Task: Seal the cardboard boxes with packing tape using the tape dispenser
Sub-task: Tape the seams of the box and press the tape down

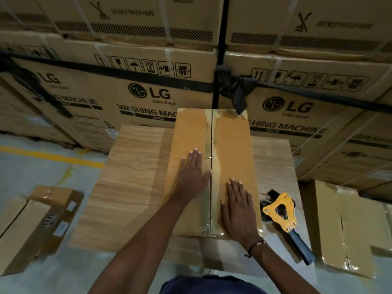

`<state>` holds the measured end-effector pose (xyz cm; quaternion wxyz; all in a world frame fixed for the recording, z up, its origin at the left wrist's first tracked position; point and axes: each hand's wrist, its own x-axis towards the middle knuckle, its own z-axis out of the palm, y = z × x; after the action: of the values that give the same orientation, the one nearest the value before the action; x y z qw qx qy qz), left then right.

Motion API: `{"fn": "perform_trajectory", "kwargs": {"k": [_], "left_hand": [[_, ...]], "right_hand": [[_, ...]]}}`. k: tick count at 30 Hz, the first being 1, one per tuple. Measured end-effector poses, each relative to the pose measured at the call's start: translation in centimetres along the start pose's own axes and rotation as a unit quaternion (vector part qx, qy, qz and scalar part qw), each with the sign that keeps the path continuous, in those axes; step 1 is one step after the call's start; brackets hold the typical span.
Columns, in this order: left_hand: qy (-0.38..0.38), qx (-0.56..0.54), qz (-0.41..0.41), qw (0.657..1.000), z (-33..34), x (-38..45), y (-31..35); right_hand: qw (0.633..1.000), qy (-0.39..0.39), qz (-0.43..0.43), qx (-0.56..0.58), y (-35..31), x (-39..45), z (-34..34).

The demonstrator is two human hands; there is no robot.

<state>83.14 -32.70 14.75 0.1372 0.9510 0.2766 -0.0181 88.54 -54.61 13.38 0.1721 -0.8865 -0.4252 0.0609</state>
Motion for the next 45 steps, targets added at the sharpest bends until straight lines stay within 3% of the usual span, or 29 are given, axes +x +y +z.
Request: {"fn": "perform_trajectory", "kwargs": {"k": [4,7,11,13,16,22,31,37,45], "left_hand": [[0.028,-0.029,-0.097,0.994,-0.8,0.9,-5.4],[0.039,-0.113,-0.158,0.980,-0.9,-0.1,-7.7],[0.026,-0.379,-0.223,0.898,-0.6,-0.6,-8.1],[0.034,-0.433,-0.221,0.873,-0.9,-0.6,-7.8],[0.030,-0.450,-0.211,0.867,-1.1,-0.9,-7.8],[0.023,-0.448,-0.151,0.881,-3.9,-3.3,-8.9],[0.020,-0.449,-0.043,0.892,-12.1,-7.9,-8.5],[-0.067,-0.472,0.086,0.875,-14.7,-9.0,-2.4],[-0.191,-0.440,0.244,0.843,-13.2,-11.8,11.4]], "right_hand": [[0.997,-0.014,0.069,0.010,2.9,4.6,-1.3],[0.989,-0.029,0.096,0.107,5.6,8.9,-2.4],[0.960,-0.035,0.113,0.252,6.6,11.4,-3.5],[0.936,-0.054,0.138,0.320,6.4,11.2,-3.8],[0.917,-0.058,0.164,0.360,6.0,9.8,-4.1],[0.916,-0.017,0.198,0.349,2.6,5.8,-5.1],[0.895,0.081,0.271,0.346,-4.8,-2.5,-11.8],[0.829,0.211,0.358,0.374,-7.6,-13.1,-15.1],[0.736,0.367,0.466,0.327,-6.4,-27.5,-17.7]]}}
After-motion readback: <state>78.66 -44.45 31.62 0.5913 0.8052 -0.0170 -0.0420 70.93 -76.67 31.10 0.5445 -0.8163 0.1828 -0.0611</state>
